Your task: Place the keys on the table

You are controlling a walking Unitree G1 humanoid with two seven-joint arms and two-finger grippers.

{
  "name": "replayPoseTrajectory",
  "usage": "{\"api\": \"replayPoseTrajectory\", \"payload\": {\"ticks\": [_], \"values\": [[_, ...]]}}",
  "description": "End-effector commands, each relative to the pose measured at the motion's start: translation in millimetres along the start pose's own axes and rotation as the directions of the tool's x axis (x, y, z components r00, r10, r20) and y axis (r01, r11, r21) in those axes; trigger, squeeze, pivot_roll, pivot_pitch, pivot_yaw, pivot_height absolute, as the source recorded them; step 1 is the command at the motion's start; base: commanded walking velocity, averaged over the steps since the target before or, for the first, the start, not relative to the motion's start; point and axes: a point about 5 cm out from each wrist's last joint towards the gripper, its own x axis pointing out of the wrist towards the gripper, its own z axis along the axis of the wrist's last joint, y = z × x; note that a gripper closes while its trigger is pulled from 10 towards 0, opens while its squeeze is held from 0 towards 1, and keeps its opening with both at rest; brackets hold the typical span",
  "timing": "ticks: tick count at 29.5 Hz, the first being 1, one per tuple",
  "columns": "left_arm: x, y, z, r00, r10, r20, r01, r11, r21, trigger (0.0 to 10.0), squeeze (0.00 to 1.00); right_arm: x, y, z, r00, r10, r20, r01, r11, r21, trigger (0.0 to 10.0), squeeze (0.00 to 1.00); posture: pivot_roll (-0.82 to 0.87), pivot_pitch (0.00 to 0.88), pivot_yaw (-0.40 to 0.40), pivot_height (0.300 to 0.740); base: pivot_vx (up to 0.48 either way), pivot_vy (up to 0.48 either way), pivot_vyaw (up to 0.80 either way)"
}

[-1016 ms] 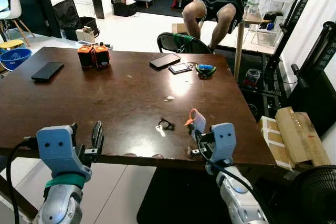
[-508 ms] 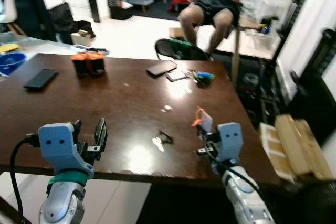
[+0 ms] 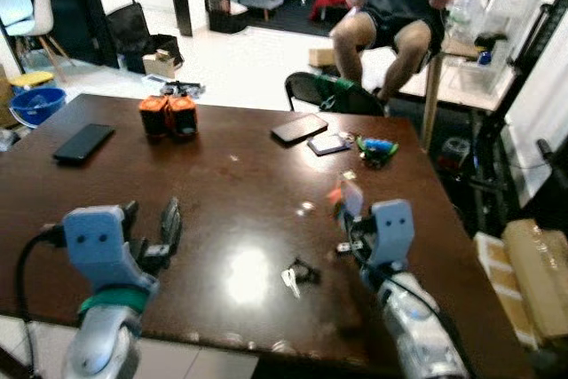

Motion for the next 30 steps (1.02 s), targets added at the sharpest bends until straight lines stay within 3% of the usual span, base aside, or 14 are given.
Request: {"api": "replayPoseTrajectory", "payload": {"ticks": [1,5,12,14,16,17,18,19,22,23,25,26,27,30], "values": [[-1.8,-0.5,-2.6,1.0,-0.006,-0.015,0.006,1.0,0.003,10.0,0.0,-3.8,-5.4,-4.7,1.0,-0.019,-0.017,0.02,1.0,0.013,10.0,0.0,-0.12,0.029,0.097,0.74,0.0,0.0,0.0],[-2.0,-1.1,-3.0,1.0,-0.012,-0.018,0.012,1.0,-0.002,10.0,0.0,-3.4,-5.6,-4.5,1.0,-0.019,-0.019,0.019,1.0,0.01,10.0,0.0,-0.12,0.031,0.1,0.74,0.0,0.0,0.0],[-3.0,-5.0,-2.2,0.998,-0.054,-0.018,0.053,0.998,-0.029,10.0,0.0,-3.0,-7.6,-0.9,0.979,0.191,-0.076,-0.196,0.978,-0.073,10.0,0.0,-0.12,0.031,0.1,0.74,0.0,0.0,0.0],[-2.5,-6.6,-1.9,0.998,-0.066,-0.019,0.065,0.997,-0.039,10.0,0.0,-3.6,-7.9,0.3,0.953,0.278,-0.119,-0.292,0.949,-0.122,10.0,0.0,-0.13,0.035,0.107,0.74,0.0,0.0,0.0],[-2.5,-6.6,-1.9,0.998,-0.066,-0.019,0.065,0.997,-0.039,10.0,0.0,-3.6,-7.9,0.3,0.953,0.278,-0.119,-0.292,0.949,-0.122,10.0,0.0,-0.13,0.035,0.107,0.74,0.0,0.0,0.0],[-2.9,-8.0,-2.0,0.996,-0.082,-0.021,0.081,0.996,-0.049,10.0,0.0,-5.2,-5.0,1.3,0.906,0.384,-0.179,-0.415,0.888,-0.197,10.0,0.0,-0.13,0.038,0.11,0.74,0.0,0.0,0.0],[-2.9,-8.0,-2.0,0.996,-0.082,-0.021,0.081,0.996,-0.049,10.0,0.0,-5.2,-5.0,1.3,0.906,0.384,-0.179,-0.415,0.888,-0.197,10.0,0.0,-0.13,0.038,0.11,0.74,0.0,0.0,0.0],[-3.3,-8.6,-2.2,0.996,-0.09,-0.024,0.088,0.995,-0.051,10.0,0.0,-6.3,-3.7,1.5,0.882,0.424,-0.207,-0.464,0.857,-0.225,10.0,0.0,-0.13,0.038,0.11,0.74,0.0,0.0,0.0],[-3.5,-8.9,-2.3,0.995,-0.094,-0.025,0.093,0.994,-0.053,10.0,0.0,-6.8,-3.1,1.6,0.869,0.443,-0.221,-0.488,0.839,-0.239,10.0,0.0,-0.13,0.038,0.11,0.74,0.0,0.0,0.0],[-3.9,-9.9,-2.4,0.994,-0.101,-0.028,0.1,0.993,-0.056,10.0,0.0,-8.4,-2.6,1.6,0.846,0.471,-0.249,-0.527,0.81,-0.258,10.0,0.0,-0.13,0.038,0.11,0.74,0.0,0.0,0.0],[-3.9,-9.9,-2.4,0.994,-0.101,-0.028,0.1,0.993,-0.056,10.0,0.0,-8.4,-2.6,1.6,0.846,0.471,-0.249,-0.527,0.81,-0.258,10.0,0.0,-0.13,0.038,0.11,0.74,0.0,0.0,0.0],[-4.3,-10.8,-2.7,0.994,-0.109,-0.03,0.107,0.993,-0.057,10.0,0.0,-10.9,-2.1,1.2,0.815,0.505,-0.283,-0.574,0.773,-0.272,10.0,0.0,-0.13,0.038,0.11,0.74,0.0,0.0,0.0],[-4.3,-10.8,-2.7,0.994,-0.109,-0.03,0.107,0.993,-0.057,10.0,0.0,-10.9,-2.1,1.2,0.815,0.505,-0.283,-0.574,0.773,-0.272,10.0,0.0,-0.13,0.038,0.11,0.74,0.0,0.0,0.0],[-5.3,-13.8,-3.4,0.99,-0.137,-0.038,0.134,0.989,-0.067,10.0,0.0,-19.9,-1.2,-1.2,0.713,0.584,-0.387,-0.694,0.667,-0.271,10.0,0.0,-0.13,0.038,0.109,0.74,0.0,0.0,0.0]]}}
